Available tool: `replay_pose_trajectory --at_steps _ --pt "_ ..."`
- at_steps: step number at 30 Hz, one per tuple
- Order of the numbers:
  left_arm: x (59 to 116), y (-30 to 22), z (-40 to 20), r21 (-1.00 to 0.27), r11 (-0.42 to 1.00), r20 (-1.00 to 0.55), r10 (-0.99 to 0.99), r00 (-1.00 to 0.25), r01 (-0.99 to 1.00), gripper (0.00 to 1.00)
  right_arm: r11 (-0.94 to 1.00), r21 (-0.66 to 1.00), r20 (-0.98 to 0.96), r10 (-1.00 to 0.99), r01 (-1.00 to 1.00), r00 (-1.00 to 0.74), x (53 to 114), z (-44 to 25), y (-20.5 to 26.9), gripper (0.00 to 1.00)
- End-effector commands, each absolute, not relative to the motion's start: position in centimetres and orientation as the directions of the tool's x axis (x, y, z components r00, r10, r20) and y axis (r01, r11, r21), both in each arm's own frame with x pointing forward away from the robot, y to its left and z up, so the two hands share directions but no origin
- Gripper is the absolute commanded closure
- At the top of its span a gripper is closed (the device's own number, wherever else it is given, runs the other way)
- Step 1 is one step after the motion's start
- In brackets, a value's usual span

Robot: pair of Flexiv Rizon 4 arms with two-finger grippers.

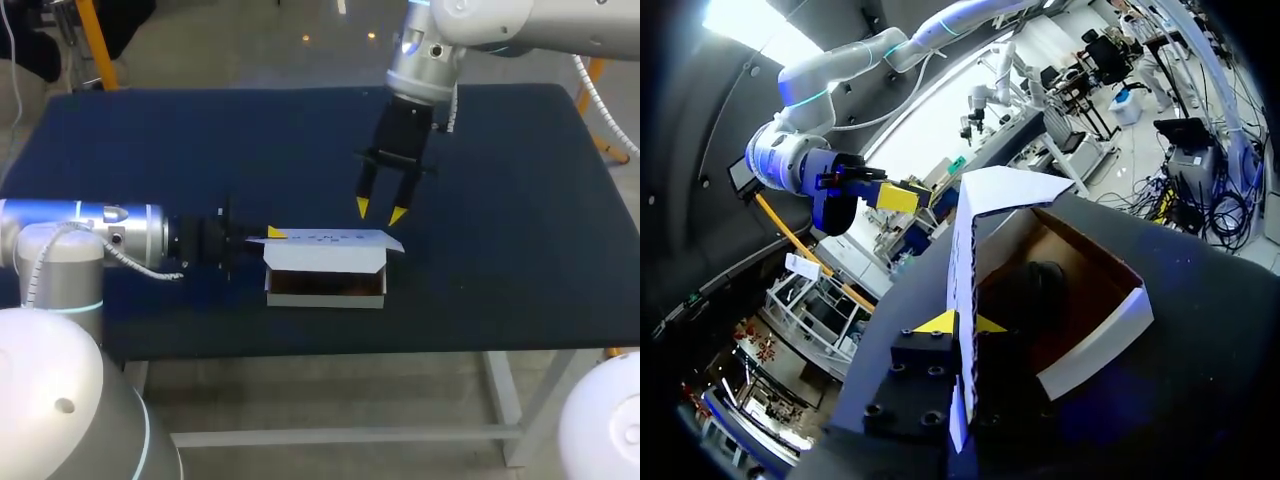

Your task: Assemble the packaging by folding the flat box into shape, placing the metal phone stand inside, and closing the box properly

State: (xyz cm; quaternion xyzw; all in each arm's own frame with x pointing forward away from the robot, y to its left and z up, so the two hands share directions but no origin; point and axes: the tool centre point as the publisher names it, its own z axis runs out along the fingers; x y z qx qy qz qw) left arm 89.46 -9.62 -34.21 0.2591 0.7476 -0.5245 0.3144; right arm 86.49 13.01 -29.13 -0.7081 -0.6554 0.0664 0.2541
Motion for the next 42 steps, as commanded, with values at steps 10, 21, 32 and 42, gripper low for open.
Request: replay_pose_trajectory --at_steps 10,21,32,42 --pt "89.4 -9.1 -34.6 -0.593 0.354 -0.778 -0.021 -0.628 0.723 1.0 0.006 -0.483 0.244 0.961 0.876 0.128 86.5 -30.1 12.6 0.5" --pt "89.4 -9.2 -34.8 -0.572 0.371 -0.791 -0.01 -0.612 0.732 1.0 0.064 -0.479 0.261 0.963 0.876 0.072 86.1 -31.1 12.6 0.49" --pt "89.3 -8.9 -35.0 -0.571 0.376 -0.789 -0.006 -0.614 0.73 1.0 0.125 -0.458 0.293 0.956 0.88 0.016 85.2 -32.5 12.7 0.48" --pt "89.1 -8.7 -35.0 -0.57 0.381 -0.787 0.005 -0.618 0.729 0.94 0.141 -0.453 0.307 0.952 0.881 0.006 84.9 -33.3 12.5 0.52"
